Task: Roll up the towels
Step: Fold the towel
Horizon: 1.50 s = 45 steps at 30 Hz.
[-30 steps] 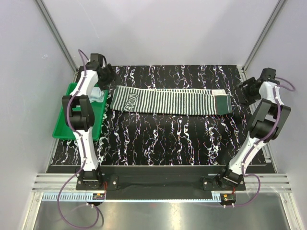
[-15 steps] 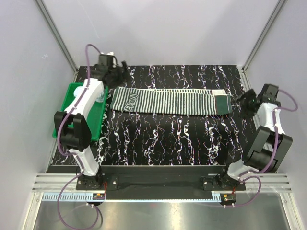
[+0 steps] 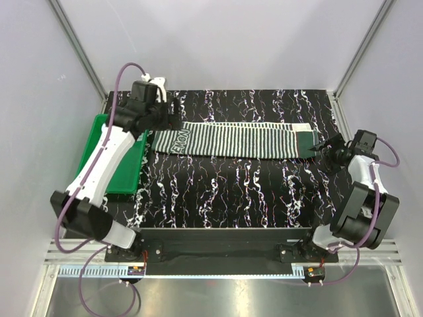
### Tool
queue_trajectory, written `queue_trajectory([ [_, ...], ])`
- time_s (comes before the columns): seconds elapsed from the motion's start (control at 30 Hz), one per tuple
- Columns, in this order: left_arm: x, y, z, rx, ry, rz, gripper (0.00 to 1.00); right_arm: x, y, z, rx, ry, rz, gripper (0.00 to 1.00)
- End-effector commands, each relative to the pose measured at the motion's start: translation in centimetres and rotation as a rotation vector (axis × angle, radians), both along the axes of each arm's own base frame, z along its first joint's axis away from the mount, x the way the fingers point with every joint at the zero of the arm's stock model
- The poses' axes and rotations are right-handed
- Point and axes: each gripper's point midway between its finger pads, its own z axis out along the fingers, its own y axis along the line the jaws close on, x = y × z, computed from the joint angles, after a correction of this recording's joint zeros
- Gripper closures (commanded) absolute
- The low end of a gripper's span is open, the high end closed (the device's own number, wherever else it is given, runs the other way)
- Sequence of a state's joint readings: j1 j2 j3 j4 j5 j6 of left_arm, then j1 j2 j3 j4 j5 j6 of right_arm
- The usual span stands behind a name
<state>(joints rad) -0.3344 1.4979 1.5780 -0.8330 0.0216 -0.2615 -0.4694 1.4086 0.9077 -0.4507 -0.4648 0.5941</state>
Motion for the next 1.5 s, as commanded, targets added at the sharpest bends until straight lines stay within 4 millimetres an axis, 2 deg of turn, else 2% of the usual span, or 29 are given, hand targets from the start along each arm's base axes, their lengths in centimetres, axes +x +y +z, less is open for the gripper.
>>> queue_trajectory([
  [0.0, -1.0, 3.6, 2.6, 0.131, -0.097, 0.076, 0.01, 2.0, -0.6, -0.1, 0.014, -0.065, -0.012, 0.15],
  [0.07, -0.9, 3.7, 2.4, 0.112, -0.140, 0.092, 0.01, 2.8, -1.0, -0.1, 0.004, -0.075, -0.011, 0.17],
  [0.1, -1.7, 4.4, 0.9, 0.128, -0.132, 0.107, 0.01, 3.0, -1.2, -0.8, 0.007, -0.055, -0.014, 0.18],
  [0.13, -1.9, 4.6, 0.5, 0.133, -0.144, 0.114, 0.01, 3.5, -1.5, -0.6, 0.004, -0.062, -0.009, 0.21],
  [0.17, -1.7, 5.0, 0.6, 0.139, -0.176, 0.136, 0.01, 3.5, -1.5, -0.9, 0.008, -0.049, -0.008, 0.21],
  [0.2, -2.2, 5.4, -0.4, 0.147, -0.166, 0.142, 0.01, 3.6, -1.7, -1.6, 0.012, -0.028, -0.014, 0.22],
  [0.3, -2.4, 6.0, -1.2, 0.165, -0.179, 0.163, 0.01, 3.8, -2.4, -2.6, -0.013, -0.006, -0.038, 0.23],
  [0.5, -2.2, 5.8, -2.0, 0.160, -0.158, 0.169, 0.01, 5.4, -3.4, -4.4, -0.005, 0.006, -0.068, 0.31],
  [0.67, -2.2, 5.8, -2.3, 0.160, -0.152, 0.169, 0.01, 6.7, -4.6, -5.9, -0.014, 0.026, -0.096, 0.33],
  [0.73, -2.2, 5.7, -2.4, 0.159, -0.150, 0.166, 0.01, 7.4, -4.9, -5.9, -0.018, 0.017, -0.101, 0.37],
  [0.77, -2.2, 5.7, -2.4, 0.159, -0.150, 0.166, 0.01, 7.6, -5.1, -6.5, -0.020, 0.027, -0.104, 0.42],
  [0.8, -2.3, 5.7, -2.5, 0.158, -0.147, 0.166, 0.01, 7.9, -5.3, -6.4, -0.023, 0.019, -0.105, 0.52],
  [0.9, -2.2, 5.8, -2.6, 0.165, -0.145, 0.169, 0.01, 8.5, -5.7, -6.9, -0.028, 0.027, -0.104, 0.55],
  [0.93, -2.2, 5.8, -2.6, 0.165, -0.144, 0.169, 0.01, 8.5, -5.7, -7.1, -0.028, 0.032, -0.104, 0.62],
  [1.07, -2.1, 5.7, -2.9, 0.167, -0.133, 0.164, 0.01, 8.2, -5.9, -7.4, -0.039, 0.053, -0.107, 0.73],
  [1.23, -2.1, 5.6, -2.9, 0.160, -0.133, 0.160, 0.01, 7.0, -8.6, -5.1, -0.143, 0.061, -0.150, 0.83],
  [1.37, -2.2, 5.3, -2.9, 0.149, -0.133, 0.151, 0.01, 5.8, -10.7, -1.3, -0.272, 0.053, -0.194, 1.00],
  [1.43, -2.2, 5.2, -3.0, 0.145, -0.130, 0.147, 0.01, 6.1, -10.9, 0.9, -0.306, 0.014, -0.190, 1.00],
  [1.47, -2.2, 5.2, -2.9, 0.142, -0.131, 0.145, 0.01, 6.4, -10.3, 2.3, -0.303, -0.022, -0.163, 1.00],
])
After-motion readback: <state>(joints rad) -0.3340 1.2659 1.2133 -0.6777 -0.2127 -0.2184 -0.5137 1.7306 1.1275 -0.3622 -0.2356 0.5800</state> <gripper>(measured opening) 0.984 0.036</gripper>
